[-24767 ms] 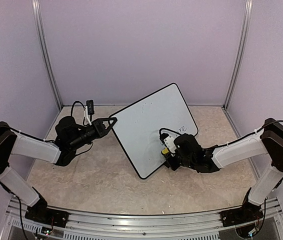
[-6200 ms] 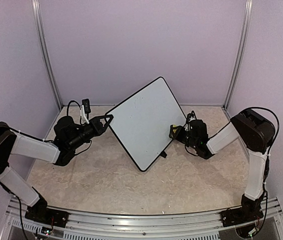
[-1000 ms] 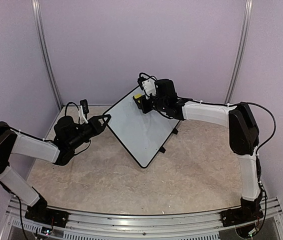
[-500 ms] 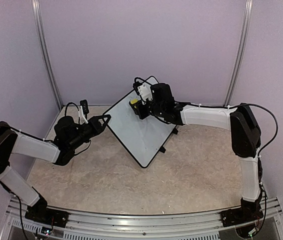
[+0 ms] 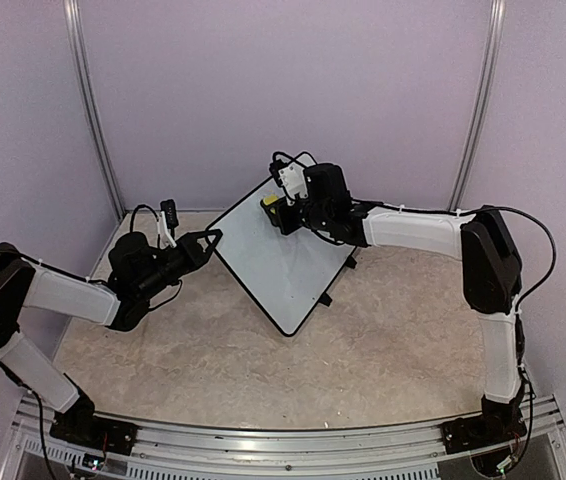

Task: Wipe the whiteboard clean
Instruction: Erase the whiteboard at the center of the board.

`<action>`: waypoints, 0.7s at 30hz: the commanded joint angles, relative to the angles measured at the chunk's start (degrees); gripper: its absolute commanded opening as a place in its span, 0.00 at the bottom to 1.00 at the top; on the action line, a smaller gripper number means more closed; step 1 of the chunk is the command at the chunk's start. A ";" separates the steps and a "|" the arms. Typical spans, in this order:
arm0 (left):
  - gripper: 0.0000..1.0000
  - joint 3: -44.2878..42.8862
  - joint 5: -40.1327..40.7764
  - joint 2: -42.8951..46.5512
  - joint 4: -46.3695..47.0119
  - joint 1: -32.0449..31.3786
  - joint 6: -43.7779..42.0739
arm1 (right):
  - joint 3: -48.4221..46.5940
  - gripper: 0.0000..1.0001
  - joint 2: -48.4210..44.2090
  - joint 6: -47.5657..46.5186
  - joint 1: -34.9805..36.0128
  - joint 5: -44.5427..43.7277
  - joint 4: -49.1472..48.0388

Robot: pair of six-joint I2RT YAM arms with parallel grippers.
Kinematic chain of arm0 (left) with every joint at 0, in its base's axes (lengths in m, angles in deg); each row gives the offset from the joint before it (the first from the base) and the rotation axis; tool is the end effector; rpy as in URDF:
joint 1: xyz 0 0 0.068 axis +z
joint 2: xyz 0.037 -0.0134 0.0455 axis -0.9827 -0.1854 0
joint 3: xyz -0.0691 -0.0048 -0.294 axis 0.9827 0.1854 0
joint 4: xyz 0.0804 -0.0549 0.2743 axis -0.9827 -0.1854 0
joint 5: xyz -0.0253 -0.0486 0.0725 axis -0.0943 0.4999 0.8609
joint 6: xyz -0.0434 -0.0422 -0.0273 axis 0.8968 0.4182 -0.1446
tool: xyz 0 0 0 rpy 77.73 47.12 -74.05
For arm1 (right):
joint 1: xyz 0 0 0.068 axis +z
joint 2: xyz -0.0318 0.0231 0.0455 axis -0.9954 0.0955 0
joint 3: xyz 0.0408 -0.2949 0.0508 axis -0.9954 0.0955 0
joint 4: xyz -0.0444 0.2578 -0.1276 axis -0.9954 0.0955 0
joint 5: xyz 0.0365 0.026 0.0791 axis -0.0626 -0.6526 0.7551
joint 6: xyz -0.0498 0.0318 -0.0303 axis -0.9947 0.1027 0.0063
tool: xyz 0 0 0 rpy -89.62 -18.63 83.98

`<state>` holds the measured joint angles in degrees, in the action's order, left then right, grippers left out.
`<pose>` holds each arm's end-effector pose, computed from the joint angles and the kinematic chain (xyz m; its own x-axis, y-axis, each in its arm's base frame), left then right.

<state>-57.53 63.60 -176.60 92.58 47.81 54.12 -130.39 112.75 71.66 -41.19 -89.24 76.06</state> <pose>0.2872 -0.1867 0.2230 -0.3918 -0.5245 -0.7559 0.5357 0.5380 -0.6509 0.4208 0.3974 0.2778 -0.2657 -0.1549 -0.9515 -0.6719 0.7376 0.0676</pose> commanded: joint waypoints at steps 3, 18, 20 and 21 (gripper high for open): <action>0.00 -1.33 -14.55 0.82 6.84 -3.56 -2.06 | 9.47 0.00 -2.35 -0.97 -0.22 1.61 4.48; 0.00 -1.79 -13.25 2.23 3.50 -4.42 -5.57 | -12.99 0.00 5.63 -1.91 -0.19 4.33 20.19; 0.00 -1.85 -13.20 2.22 3.38 -4.44 -5.68 | -10.70 0.00 4.80 -1.58 -0.24 4.44 19.97; 0.00 -1.85 -13.13 2.35 3.23 -4.44 -5.78 | -9.06 0.00 4.08 -1.41 -0.19 4.43 19.63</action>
<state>-57.60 63.47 -176.20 92.01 47.35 52.48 -142.63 115.11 70.26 -41.73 -86.42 90.75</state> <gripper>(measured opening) 0.044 0.253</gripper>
